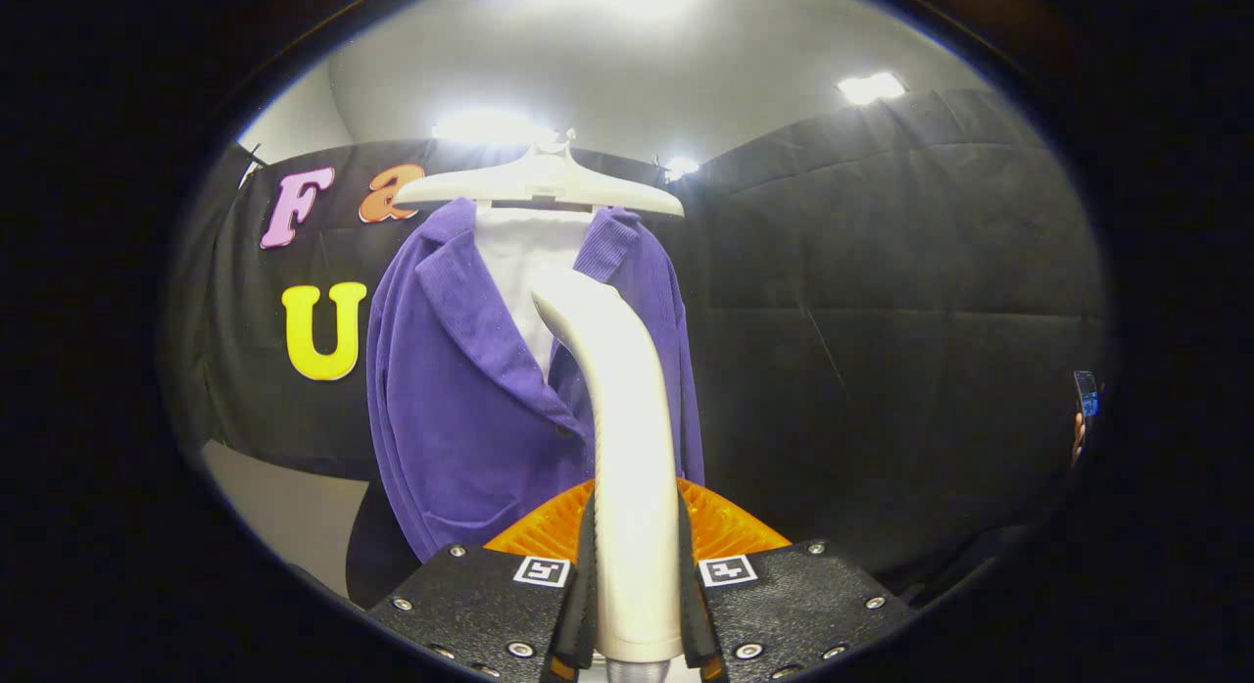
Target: Iron the clothes twice with a garment steamer, once on the left side and once on the right side.
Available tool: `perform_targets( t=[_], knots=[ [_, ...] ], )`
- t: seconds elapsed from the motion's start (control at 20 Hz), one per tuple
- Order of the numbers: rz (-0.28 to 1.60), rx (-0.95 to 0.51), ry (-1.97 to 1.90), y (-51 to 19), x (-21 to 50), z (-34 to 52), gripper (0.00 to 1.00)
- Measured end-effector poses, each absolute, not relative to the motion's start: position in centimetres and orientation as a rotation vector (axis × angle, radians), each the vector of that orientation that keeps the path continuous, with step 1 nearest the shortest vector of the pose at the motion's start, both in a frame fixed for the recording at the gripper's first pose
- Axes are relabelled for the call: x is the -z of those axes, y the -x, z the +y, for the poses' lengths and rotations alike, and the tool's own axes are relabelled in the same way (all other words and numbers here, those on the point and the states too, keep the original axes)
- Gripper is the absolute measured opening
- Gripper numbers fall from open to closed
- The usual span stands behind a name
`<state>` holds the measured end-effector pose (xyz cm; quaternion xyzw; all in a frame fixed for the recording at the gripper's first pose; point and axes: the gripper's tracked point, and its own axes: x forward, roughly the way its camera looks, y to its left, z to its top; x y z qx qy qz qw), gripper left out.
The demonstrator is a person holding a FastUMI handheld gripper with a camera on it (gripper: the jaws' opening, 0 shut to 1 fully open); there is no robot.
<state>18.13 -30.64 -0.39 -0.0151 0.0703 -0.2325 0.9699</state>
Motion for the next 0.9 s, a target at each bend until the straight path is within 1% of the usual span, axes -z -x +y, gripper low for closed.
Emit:
perform_targets(
  t=[0.15, 0.6, 0.9],
  knots=[
    [0.099, 0.476, 0.021, -20.0, -1.1, -30.9, 0.33],
    [0.066, 0.478, 0.080, -24.4, -3.1, -30.5, 0.33],
    [0.084, 0.501, 0.090, -26.4, -1.8, -31.6, 0.33]
  ],
)
